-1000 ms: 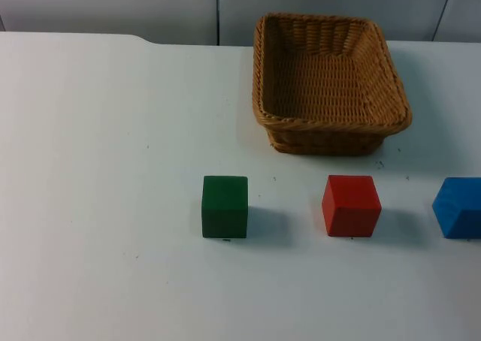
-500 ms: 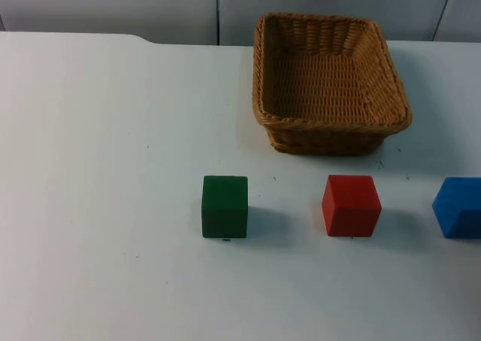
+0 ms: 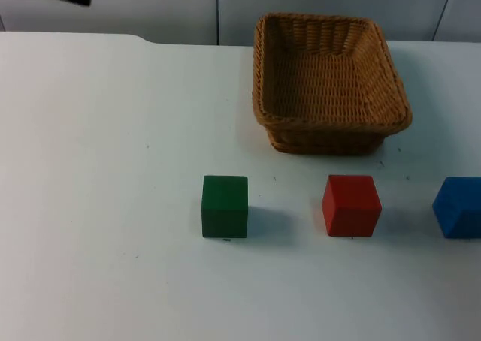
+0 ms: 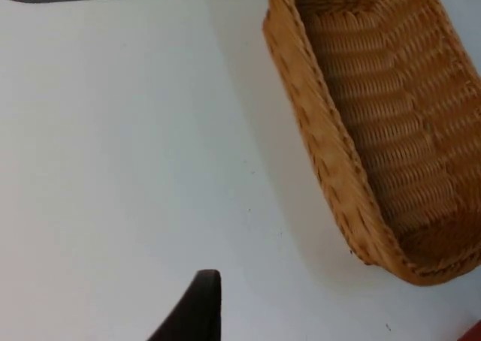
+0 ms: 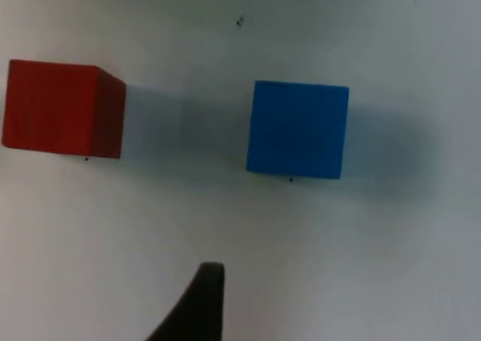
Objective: Pick up the basket with the left hand and place the blue cube into the basket with the right hand.
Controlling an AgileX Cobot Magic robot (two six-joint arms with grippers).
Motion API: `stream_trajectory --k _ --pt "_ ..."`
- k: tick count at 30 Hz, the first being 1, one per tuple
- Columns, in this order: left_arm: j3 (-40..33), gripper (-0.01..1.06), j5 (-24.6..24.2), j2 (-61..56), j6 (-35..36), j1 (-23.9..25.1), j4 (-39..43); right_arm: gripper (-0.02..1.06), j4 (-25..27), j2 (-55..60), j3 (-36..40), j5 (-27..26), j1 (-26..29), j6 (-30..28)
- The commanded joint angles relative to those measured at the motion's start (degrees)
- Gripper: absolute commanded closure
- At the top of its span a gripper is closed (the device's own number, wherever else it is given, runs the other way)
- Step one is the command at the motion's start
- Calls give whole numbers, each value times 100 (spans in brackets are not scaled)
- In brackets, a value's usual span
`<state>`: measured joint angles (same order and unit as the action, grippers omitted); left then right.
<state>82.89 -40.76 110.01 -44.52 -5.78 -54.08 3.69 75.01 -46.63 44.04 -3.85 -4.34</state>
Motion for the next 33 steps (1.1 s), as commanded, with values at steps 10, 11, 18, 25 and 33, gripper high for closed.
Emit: stream_trajectory --k 10,11,18,25,33 --pt "2096 0 -662 1923 535 -504 49 6 -244 44 -45 -59 -91 306" --pt "2361 0 -692 2118 665 -579 109 6 -244 44 -45 -59 -91 306" --pt "3744 0 -903 3159 1185 -891 153 6 -401 48 -45 -102 -91 434" --pt "4418 1 -1077 3758 1478 -1087 432 6 -426 48 -45 -164 -91 434" --pt "4797 1 -1087 4136 1514 -1328 560 6 -412 48 -45 -176 -91 434"
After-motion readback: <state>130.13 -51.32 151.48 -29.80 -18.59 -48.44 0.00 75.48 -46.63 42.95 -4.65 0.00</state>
